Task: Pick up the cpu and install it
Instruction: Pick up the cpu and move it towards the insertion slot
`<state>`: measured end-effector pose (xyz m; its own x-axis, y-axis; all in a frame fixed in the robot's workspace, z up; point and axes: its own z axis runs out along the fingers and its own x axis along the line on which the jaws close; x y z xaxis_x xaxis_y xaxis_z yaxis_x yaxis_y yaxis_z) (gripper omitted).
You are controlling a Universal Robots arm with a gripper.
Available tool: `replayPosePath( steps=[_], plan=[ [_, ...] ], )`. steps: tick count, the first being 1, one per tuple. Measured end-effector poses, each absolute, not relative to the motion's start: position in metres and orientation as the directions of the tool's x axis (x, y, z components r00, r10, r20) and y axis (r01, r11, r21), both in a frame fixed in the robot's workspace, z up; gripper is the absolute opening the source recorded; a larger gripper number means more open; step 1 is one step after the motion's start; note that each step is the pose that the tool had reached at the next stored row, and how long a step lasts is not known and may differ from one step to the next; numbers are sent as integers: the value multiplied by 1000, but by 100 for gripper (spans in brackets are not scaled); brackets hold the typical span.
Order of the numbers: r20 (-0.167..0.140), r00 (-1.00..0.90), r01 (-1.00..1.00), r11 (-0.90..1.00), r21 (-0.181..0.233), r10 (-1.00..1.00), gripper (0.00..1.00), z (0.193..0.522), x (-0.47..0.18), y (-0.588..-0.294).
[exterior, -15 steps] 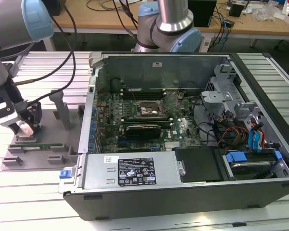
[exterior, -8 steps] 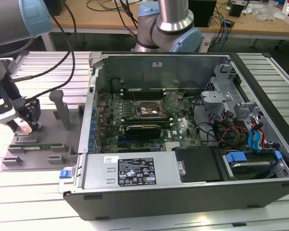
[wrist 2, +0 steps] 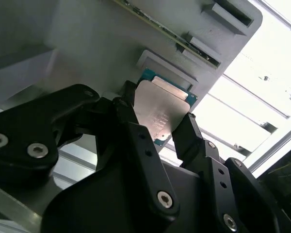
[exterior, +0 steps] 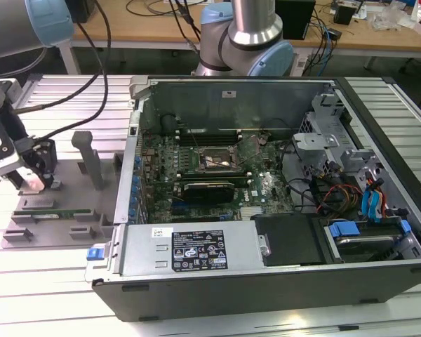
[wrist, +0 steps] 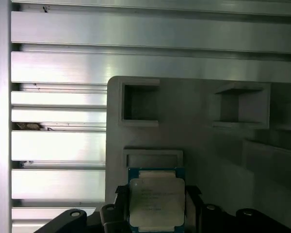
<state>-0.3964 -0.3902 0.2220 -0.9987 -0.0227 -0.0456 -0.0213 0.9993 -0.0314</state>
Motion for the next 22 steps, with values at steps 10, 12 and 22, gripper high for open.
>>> replayPosePath(
  steps=[10, 12, 22],
  plan=[
    [-45, -999, -21, 999, -37, -23, 55, 253, -396, -390],
    [-45, -999, -21, 999, -38, -23, 55, 257, -396, -390],
    [-45, -999, -21, 999, -40, -23, 55, 270, -396, -390]
  ],
)
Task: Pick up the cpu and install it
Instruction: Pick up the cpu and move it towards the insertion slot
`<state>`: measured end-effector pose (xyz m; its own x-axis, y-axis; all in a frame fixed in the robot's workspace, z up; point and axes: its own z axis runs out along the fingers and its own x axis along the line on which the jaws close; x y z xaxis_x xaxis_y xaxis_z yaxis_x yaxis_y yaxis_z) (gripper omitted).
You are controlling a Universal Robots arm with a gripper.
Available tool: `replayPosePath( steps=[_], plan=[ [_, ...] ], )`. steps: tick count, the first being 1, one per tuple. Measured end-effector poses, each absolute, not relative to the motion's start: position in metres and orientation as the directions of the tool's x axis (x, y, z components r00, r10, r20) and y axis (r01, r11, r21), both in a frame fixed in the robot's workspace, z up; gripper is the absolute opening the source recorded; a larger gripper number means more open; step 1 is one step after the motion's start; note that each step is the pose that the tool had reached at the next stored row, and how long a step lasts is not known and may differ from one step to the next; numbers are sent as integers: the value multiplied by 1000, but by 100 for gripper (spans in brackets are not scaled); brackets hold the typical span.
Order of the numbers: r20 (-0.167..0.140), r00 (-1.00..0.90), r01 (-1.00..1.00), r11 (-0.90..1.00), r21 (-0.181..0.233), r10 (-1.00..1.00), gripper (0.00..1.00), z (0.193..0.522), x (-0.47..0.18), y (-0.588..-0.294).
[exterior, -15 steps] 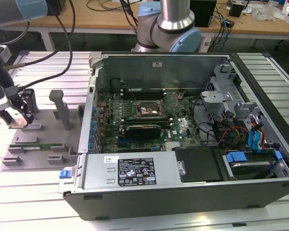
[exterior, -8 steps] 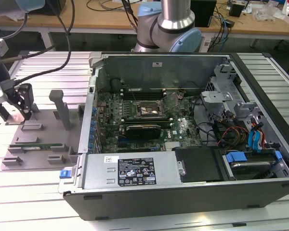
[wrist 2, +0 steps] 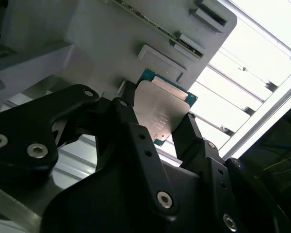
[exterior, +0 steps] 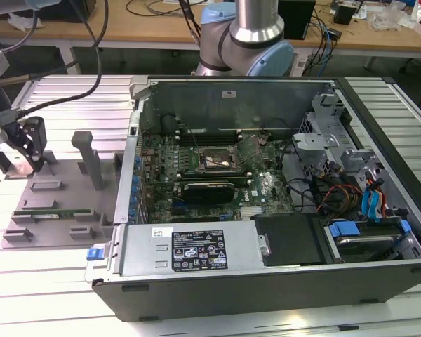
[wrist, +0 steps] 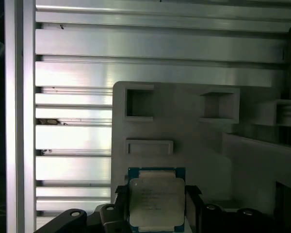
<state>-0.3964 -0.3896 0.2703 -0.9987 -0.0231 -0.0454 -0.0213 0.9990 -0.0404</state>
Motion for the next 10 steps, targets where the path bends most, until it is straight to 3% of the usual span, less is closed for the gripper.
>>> replayPosePath(
  steps=[10],
  plan=[
    [-45, -999, -21, 999, -43, -23, 55, 284, -396, -389]
  ],
)
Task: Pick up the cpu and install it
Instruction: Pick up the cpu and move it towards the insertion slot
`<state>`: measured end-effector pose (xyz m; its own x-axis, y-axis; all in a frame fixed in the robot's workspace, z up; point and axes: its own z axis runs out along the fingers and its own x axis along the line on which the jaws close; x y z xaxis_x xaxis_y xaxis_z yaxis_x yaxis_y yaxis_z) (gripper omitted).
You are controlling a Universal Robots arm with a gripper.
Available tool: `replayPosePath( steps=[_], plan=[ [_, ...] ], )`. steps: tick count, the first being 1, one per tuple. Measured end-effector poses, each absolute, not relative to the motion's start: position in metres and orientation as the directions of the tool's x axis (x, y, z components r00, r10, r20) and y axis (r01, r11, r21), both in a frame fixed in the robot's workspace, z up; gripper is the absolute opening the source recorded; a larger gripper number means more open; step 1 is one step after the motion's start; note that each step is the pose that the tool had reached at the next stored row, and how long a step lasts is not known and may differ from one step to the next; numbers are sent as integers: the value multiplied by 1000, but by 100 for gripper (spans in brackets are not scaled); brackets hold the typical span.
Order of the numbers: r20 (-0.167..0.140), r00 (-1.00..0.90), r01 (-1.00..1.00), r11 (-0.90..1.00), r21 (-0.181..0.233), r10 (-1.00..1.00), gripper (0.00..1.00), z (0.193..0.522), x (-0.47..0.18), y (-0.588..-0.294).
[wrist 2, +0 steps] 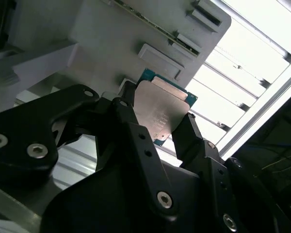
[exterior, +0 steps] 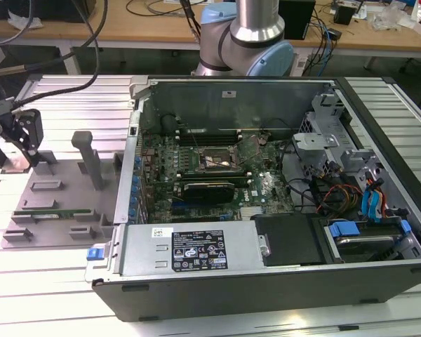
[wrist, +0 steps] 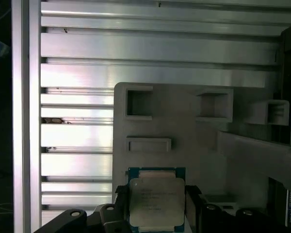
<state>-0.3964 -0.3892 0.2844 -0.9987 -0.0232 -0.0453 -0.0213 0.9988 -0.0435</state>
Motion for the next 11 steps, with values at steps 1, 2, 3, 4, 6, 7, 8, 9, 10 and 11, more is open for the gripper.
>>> replayPosePath(
  steps=[1, 2, 3, 4, 6, 7, 8, 9, 10, 11],
  plan=[
    [-45, -999, -21, 999, -44, -23, 55, 285, -396, -389],
    [-45, -999, -21, 999, -44, -23, 55, 286, -396, -389],
    [-45, -999, -21, 999, -45, -23, 55, 288, -396, -389],
    [-45, -999, -21, 999, -45, -23, 55, 289, -396, -389],
    [-45, -999, -21, 999, -46, -23, 55, 292, -396, -389],
    [-45, -999, -21, 999, -48, -23, 55, 295, -396, -389],
    [-45, -999, -21, 999, -48, -23, 55, 297, -396, -389],
    [-45, -999, -21, 999, -49, -23, 55, 298, -396, -389],
    [-45, -999, -21, 999, -49, -24, 55, 299, -396, -389],
    [-45, -999, -21, 999, -50, -24, 55, 300, -396, -389]
  ],
)
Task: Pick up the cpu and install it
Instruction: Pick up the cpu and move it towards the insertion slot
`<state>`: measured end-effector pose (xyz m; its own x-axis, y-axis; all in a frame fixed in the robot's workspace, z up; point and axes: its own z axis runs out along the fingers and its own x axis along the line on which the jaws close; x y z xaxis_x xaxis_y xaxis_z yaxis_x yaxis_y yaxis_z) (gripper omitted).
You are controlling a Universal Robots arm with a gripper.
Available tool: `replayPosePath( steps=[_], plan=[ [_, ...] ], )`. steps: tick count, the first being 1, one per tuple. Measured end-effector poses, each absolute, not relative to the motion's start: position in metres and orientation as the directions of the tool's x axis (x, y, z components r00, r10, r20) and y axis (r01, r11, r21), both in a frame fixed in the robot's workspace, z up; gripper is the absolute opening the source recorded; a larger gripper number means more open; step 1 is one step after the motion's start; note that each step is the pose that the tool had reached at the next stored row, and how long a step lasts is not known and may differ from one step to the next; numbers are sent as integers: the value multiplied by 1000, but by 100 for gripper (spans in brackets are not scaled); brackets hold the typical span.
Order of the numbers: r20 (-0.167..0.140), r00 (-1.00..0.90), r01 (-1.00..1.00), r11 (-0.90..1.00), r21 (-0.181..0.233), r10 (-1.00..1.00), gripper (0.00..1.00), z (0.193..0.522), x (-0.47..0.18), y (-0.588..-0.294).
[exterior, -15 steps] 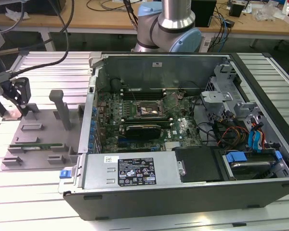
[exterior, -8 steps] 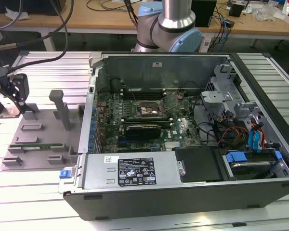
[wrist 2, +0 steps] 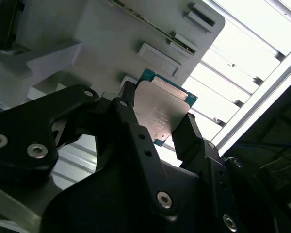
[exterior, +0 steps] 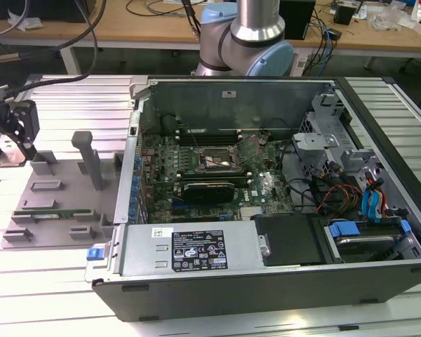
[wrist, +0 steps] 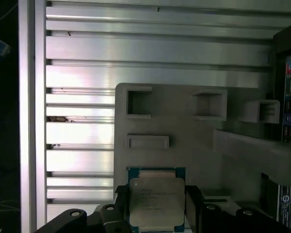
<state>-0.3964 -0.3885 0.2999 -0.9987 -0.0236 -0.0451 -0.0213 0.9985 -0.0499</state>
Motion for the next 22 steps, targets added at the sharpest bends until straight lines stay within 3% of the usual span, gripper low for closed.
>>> replayPosePath(
  steps=[22],
  plan=[
    [-44, -999, -21, 996, -86, -25, 55, 337, -396, -385]
  ],
)
